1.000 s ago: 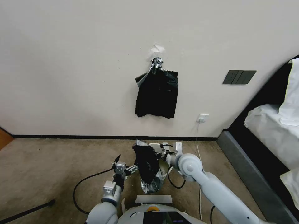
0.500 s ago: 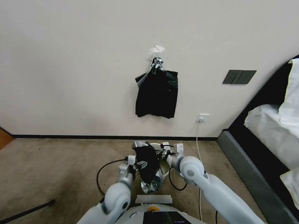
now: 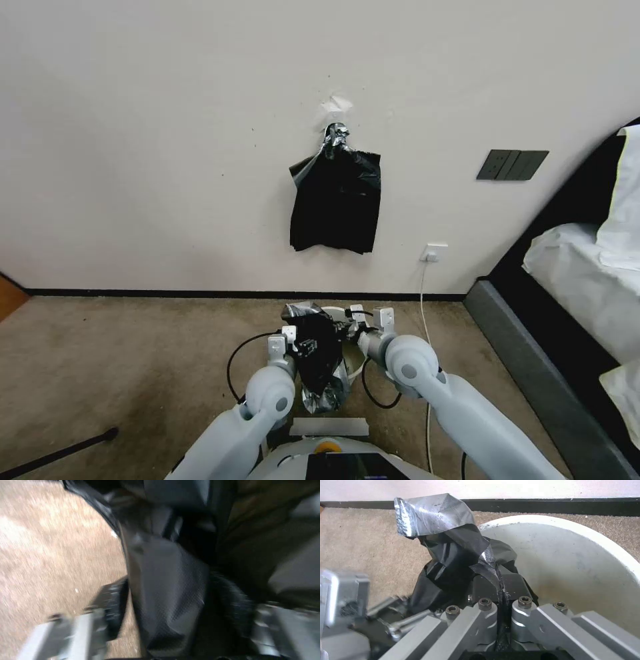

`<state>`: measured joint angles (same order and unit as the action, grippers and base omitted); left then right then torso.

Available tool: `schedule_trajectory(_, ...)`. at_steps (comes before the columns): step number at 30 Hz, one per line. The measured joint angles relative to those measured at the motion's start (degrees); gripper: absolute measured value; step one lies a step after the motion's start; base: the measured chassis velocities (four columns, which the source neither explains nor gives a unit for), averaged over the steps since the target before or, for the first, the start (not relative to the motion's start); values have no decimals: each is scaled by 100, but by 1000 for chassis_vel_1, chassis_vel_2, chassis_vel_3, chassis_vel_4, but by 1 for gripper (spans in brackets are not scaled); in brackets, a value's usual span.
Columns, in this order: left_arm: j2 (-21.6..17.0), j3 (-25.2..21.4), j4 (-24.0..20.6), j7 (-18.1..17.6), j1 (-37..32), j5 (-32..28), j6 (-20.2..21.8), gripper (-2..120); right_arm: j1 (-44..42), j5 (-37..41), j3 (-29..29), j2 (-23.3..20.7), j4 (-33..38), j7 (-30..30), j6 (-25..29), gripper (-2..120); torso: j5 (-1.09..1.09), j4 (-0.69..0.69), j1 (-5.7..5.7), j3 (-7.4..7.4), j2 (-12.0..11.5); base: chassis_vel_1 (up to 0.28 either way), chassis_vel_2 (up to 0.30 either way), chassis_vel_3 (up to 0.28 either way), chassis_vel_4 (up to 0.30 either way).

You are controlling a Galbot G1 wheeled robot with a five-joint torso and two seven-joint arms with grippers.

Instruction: Place a trash bag onto the trash bin.

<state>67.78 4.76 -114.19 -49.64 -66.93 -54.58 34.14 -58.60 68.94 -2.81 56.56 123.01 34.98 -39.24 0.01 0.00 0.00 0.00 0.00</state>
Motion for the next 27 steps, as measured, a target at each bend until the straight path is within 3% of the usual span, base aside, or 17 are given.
schedule_trajectory(13, 43, -70, -15, -269, -37, -219, -62, 5, -9, -3, 0, 20, -76, -8, 16, 0, 0, 0, 0, 0, 0, 0, 0, 0, 0)
schedule_trajectory(19, 39, -133, -108, -245, -151, -154, -174, 1, -76, -74, 3, 10, -76, -25, 36, 0, -2, -2, 0, 0, 0, 0, 0, 0, 0)
schedule_trajectory(27, -249, -305, -250, 466, -387, 424, -485, 1, -185, -1352, -48, -99, -30, -472, 588, 0, 0, 0, 0, 0, 0, 0, 0, 0, 0)
